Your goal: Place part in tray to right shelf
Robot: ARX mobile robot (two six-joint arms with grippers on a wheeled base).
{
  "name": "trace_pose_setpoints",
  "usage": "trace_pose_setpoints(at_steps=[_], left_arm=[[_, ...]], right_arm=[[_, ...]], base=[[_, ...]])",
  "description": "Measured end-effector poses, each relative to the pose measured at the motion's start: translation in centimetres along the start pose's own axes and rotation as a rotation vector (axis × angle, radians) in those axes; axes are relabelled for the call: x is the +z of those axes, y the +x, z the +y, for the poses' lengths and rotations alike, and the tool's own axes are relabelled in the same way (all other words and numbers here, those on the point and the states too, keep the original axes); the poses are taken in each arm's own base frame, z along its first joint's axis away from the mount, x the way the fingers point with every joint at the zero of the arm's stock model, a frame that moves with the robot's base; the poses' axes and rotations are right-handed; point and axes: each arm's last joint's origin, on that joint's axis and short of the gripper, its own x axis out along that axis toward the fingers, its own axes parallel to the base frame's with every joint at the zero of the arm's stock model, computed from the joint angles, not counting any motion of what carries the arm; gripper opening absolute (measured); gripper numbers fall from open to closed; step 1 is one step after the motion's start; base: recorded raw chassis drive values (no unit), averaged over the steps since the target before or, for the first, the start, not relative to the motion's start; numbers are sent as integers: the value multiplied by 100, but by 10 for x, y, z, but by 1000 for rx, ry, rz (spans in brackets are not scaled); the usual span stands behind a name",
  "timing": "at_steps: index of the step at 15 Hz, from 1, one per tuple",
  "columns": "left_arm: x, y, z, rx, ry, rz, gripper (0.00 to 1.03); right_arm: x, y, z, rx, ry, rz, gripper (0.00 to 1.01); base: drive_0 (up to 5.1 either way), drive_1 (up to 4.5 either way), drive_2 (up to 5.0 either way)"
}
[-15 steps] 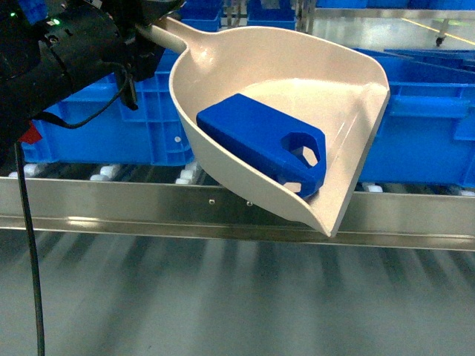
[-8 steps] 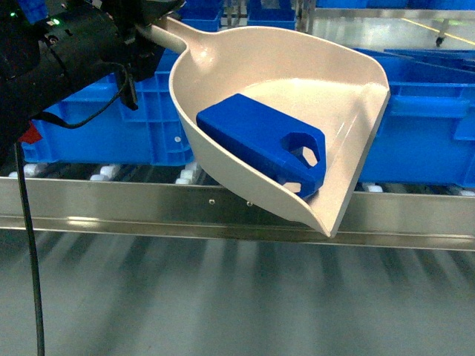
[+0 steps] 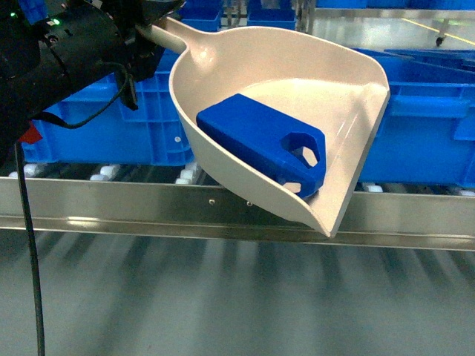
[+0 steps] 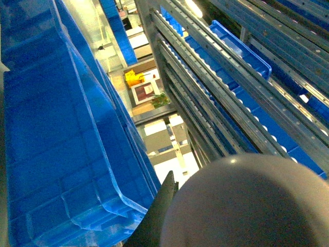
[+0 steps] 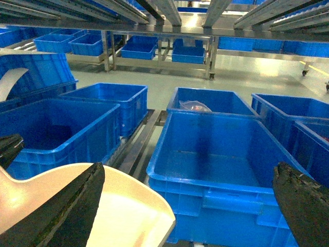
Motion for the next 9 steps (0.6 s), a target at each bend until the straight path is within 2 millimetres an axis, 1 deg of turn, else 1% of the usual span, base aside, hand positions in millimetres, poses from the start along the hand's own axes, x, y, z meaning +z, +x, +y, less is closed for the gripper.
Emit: trace_pose_setpoints(at_steps=[8,9], left_arm=[[0,0,1,10,-6,-6,12],[-4,-4,-8,270,-126,-219,12]], right_arm=[[0,0,0,0,0,0,98],[0,0,0,0,0,1,98]], base=[[0,0,0],[0,0,0]])
